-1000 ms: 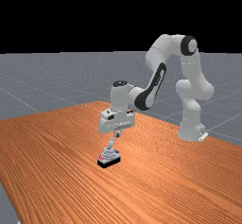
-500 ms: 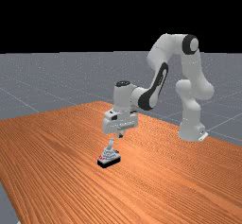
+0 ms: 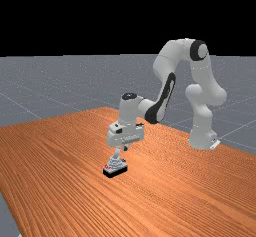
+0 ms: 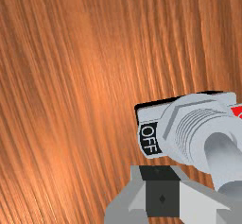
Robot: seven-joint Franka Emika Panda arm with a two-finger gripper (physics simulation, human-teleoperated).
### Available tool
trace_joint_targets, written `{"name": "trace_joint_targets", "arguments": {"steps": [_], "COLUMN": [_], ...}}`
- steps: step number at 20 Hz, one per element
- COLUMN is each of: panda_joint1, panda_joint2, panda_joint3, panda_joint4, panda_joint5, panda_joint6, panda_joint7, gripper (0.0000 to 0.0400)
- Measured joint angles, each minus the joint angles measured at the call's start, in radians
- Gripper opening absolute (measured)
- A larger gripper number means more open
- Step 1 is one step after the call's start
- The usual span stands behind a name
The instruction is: Turn on the trigger
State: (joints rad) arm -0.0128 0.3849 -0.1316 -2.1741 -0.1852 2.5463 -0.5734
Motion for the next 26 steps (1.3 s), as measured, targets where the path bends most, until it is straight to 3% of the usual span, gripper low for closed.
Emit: {"name": "trace_joint_targets", "arguments": {"steps": [1, 2, 3, 4, 5, 6, 7, 9, 10, 11, 14, 15, 16, 18, 19, 23, 26], "panda_joint1": [-0.061, -0.058, 0.009, 0.014, -0.011, -0.005, -0.049, -0.043, -0.053, -0.078, -0.083, -0.081, -0.085, -0.085, -0.069, -0.071, -0.045], "panda_joint2": [0.029, 0.006, 0.01, 0.01, 0.005, 0.011, 0.015, 0.039, 0.053, 0.047, 0.106, 0.125, 0.15, 0.135, 0.156, 0.085, 0.077], "panda_joint3": [0.053, 0.038, -0.032, -0.039, -0.015, -0.019, 0.025, 0.013, 0.01, 0.025, 0.034, 0.034, 0.041, 0.046, 0.03, 0.026, 0.005], "panda_joint4": [0.07, 0.016, 0.013, 0.014, 0.01, 0.018, 0.03, 0.092, 0.131, 0.098, 0.191, 0.23, 0.295, 0.267, 0.324, 0.186, 0.168], "panda_joint5": [0.102, 0.12, -0.044, -0.057, -0.01, -0.019, 0.08, 0.097, 0.1, 0.095, 0.108, 0.108, 0.099, 0.093, 0.093, 0.089, 0.051], "panda_joint6": [-0.119, -0.018, -0.015, -0.017, -0.007, -0.01, -0.02, -0.059, -0.076, 0.057, 0.053, 0.015, -0.09, -0.076, -0.213, -0.077, -0.061], "panda_joint7": [-0.116, -0.045, 0.03, 0.042, -0.005, 0.005, -0.051, 0.009, 0.008, -0.069, -0.07, -0.069, -0.112, -0.131, -0.079, -0.074, -0.029], "gripper": [0.0, 0.0, 0.0, 0.0, 0.0, 0.0, 0.0, 0.0, 0.0, 0.0, 0.0, 0.0, 0.0, 0.0, 0.0, 0.0, 0.0]}}
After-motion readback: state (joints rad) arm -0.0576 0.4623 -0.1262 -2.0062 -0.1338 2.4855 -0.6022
